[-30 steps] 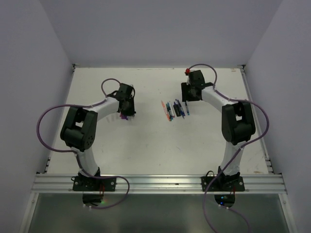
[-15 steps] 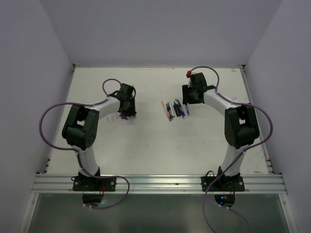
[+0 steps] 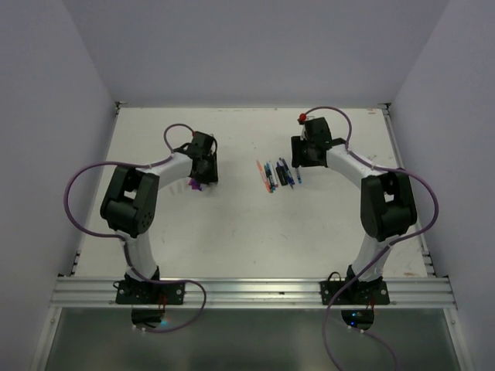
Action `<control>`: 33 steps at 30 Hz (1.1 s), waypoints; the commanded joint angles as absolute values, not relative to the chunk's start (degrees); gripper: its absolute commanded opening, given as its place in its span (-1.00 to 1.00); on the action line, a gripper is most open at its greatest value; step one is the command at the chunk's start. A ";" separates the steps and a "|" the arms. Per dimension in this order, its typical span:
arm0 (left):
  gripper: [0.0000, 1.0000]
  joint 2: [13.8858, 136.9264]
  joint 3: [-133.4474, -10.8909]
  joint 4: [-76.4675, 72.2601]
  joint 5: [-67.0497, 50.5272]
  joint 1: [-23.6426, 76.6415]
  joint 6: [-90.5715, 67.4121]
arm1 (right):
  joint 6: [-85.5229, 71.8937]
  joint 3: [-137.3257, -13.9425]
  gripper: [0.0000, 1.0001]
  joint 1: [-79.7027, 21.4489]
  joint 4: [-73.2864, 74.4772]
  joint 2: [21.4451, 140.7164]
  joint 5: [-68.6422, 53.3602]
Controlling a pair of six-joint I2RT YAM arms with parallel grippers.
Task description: Open the pen caps
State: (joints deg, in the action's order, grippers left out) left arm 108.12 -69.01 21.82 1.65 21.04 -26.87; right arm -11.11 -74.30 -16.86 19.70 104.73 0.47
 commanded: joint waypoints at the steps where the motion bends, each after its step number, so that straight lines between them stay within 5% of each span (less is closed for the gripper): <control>1: -0.24 108.63 -71.19 21.01 3.25 21.27 -26.54 | -11.25 -73.39 0.01 -16.87 18.02 101.87 0.18; 9: -0.20 106.79 -73.39 20.74 3.08 21.27 -26.54 | -11.86 -72.77 0.02 -16.88 17.75 100.37 0.18; 16: 0.07 101.53 -76.37 22.49 3.08 21.27 -27.60 | -13.97 -69.88 0.14 -16.79 19.16 95.89 1.14; 18: 0.26 99.59 -76.03 22.50 2.82 21.27 -28.12 | -14.67 -68.47 0.96 -16.79 19.77 93.17 1.75; 22: 0.60 92.57 -73.14 21.01 0.88 21.27 -29.35 | -17.74 -63.29 0.98 -16.88 22.83 88.16 3.16; 23: 0.96 91.42 -72.43 20.83 0.36 21.18 -29.62 | -18.19 -62.76 0.98 -16.88 23.72 87.02 3.60; 30: 1.00 80.87 -55.93 9.96 -15.18 21.27 -38.04 | -23.73 -47.33 0.98 -17.49 24.26 76.85 -4.83; 33: 1.00 73.94 -42.49 -8.61 -25.11 21.27 -44.28 | -24.78 -39.32 0.97 -18.11 21.98 66.15 -8.34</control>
